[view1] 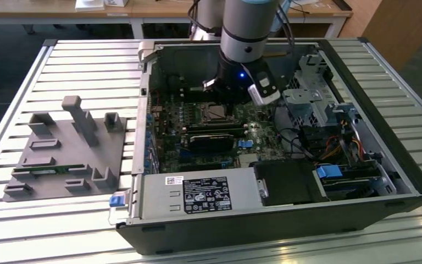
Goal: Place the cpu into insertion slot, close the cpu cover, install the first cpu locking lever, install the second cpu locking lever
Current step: 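Install the second cpu locking lever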
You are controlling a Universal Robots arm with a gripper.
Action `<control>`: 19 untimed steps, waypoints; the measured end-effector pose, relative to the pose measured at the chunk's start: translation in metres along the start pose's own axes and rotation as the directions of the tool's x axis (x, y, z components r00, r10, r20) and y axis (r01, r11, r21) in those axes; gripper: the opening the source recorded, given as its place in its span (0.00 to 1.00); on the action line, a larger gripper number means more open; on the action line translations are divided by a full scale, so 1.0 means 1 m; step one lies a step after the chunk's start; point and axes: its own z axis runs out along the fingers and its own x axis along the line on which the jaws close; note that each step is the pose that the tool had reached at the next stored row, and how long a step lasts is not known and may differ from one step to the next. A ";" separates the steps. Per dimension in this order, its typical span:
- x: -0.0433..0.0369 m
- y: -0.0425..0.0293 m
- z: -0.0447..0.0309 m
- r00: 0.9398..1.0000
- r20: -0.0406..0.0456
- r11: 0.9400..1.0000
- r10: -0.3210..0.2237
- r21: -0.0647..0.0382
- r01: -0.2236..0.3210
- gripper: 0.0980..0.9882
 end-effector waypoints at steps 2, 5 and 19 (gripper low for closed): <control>-0.0001 -0.0031 0.0000 1.000 -0.001 1.000 0.000 -0.027 0.000 0.00; -0.0002 -0.0044 0.0007 1.000 -0.002 0.998 -0.001 -0.068 0.000 0.00; -0.0003 -0.0148 0.0065 1.000 -0.004 0.997 -0.007 -0.071 0.006 0.00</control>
